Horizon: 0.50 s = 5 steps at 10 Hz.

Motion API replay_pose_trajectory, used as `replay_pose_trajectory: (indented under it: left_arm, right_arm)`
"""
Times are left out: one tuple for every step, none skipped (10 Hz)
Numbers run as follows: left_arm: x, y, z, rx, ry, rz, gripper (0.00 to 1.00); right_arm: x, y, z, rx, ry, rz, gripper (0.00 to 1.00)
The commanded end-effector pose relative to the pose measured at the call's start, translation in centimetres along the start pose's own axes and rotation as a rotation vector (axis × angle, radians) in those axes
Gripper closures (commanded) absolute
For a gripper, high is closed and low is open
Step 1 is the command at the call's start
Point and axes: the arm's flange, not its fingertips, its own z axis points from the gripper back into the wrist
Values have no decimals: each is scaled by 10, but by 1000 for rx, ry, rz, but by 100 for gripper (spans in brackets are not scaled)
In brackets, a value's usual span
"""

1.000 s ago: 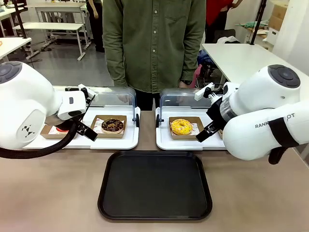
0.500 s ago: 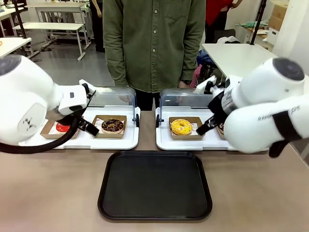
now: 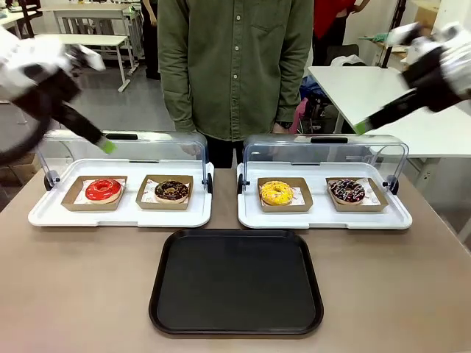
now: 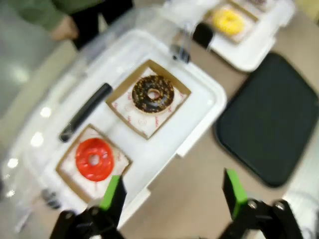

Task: Move the second donut from the left to the tray.
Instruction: Pick up the Paper togo box containing the Donut indicated by the person and place it on the Handle tray.

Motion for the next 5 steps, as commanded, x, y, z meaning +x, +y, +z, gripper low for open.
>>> replay_pose_trajectory:
  left_arm:
    - [-26, 57, 22, -151, -32, -98, 0]
    - [-48, 77, 39, -181, -85, -97, 0]
    - [-70, 93, 53, -215, -141, -115, 0]
    - [-89, 115, 58, -241, -189, -160, 0]
    - [-108, 125, 65, -257, -240, -183, 0]
  right_arm:
    - [-24, -70, 22, 107, -51, 12, 0]
    - [-40, -92, 29, 117, -63, 21, 0]
    - [-59, -110, 36, 154, -110, 28, 0]
    - [-78, -131, 49, 187, -176, 48, 0]
    - [-92, -139, 52, 198, -201, 57, 0]
